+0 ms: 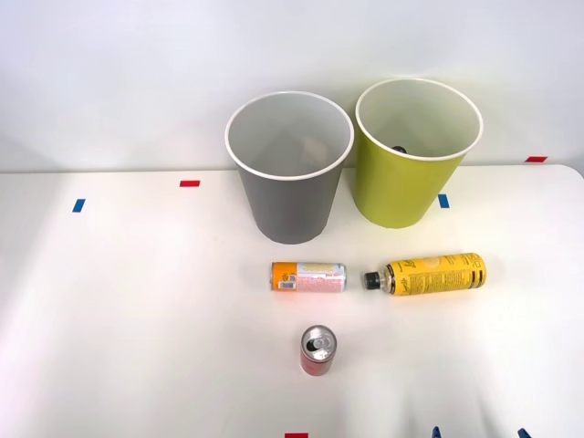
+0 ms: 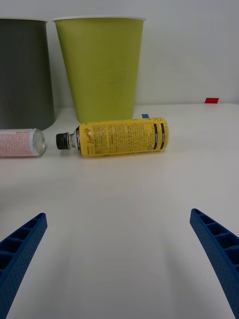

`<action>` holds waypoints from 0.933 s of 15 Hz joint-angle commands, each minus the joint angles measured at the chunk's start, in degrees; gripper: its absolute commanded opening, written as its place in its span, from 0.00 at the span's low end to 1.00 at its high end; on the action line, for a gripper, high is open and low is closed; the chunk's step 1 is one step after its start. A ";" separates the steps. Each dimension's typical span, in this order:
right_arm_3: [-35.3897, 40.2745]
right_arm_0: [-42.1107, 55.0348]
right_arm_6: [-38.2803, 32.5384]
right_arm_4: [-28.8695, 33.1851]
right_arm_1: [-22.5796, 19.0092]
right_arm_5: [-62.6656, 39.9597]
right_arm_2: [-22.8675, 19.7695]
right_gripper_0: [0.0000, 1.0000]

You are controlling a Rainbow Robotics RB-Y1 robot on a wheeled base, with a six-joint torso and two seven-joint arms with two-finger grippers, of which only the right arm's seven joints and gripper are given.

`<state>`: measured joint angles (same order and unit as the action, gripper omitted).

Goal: Put cans in the gray bin, plastic bottles in the light green bin

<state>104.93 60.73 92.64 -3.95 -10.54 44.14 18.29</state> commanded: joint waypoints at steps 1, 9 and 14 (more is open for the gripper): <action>0.01 0.00 -0.01 0.00 -0.01 -0.02 0.00 1.00; 0.01 0.00 -0.01 0.00 -0.01 -0.02 0.00 1.00; 0.01 0.00 -0.01 0.00 -0.01 -0.02 0.00 1.00</action>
<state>104.94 60.73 92.64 -3.95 -10.54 44.13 18.28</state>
